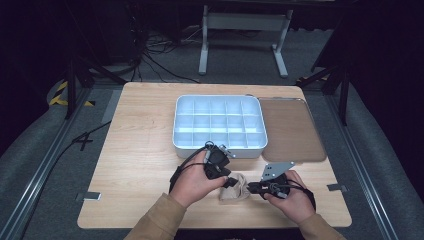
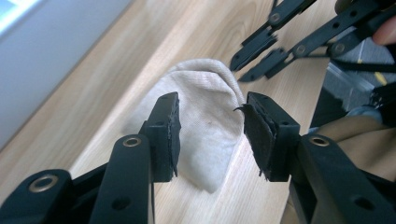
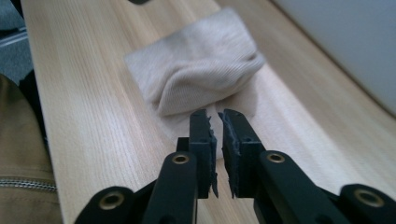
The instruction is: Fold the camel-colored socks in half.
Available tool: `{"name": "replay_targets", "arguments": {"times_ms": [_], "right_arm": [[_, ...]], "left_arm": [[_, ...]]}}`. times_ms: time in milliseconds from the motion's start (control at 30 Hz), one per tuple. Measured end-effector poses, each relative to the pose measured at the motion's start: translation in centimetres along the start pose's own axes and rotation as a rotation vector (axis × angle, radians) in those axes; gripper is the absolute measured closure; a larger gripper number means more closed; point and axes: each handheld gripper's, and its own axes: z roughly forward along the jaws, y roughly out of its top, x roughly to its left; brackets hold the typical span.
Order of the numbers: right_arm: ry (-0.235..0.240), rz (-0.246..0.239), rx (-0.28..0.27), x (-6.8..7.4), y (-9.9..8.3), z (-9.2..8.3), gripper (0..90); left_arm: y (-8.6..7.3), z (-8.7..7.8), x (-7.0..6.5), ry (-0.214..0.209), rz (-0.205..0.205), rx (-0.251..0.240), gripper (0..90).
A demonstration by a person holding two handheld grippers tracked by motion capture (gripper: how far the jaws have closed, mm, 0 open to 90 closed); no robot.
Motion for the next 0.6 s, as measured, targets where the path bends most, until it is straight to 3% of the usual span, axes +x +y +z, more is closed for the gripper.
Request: {"name": "replay_targets", "arguments": {"times_ms": [267,433,600], "right_arm": [[-0.01,-0.037,-0.083,0.8,2.4,-1.9,86.8],[0.006,-0.06,-0.104,1.4,3.6,-1.2,87.3],[0.024,-0.072,-0.084,1.5,4.2,0.6,86.6]], "left_arm": [[-1.2,-1.7,0.3,0.063,-0.011,0.037,60.2],[-1.9,-1.8,0.4,0.084,-0.014,0.061,63.5],[-2.5,-2.0,0.5,0.097,-0.03,0.07,65.0]]}}
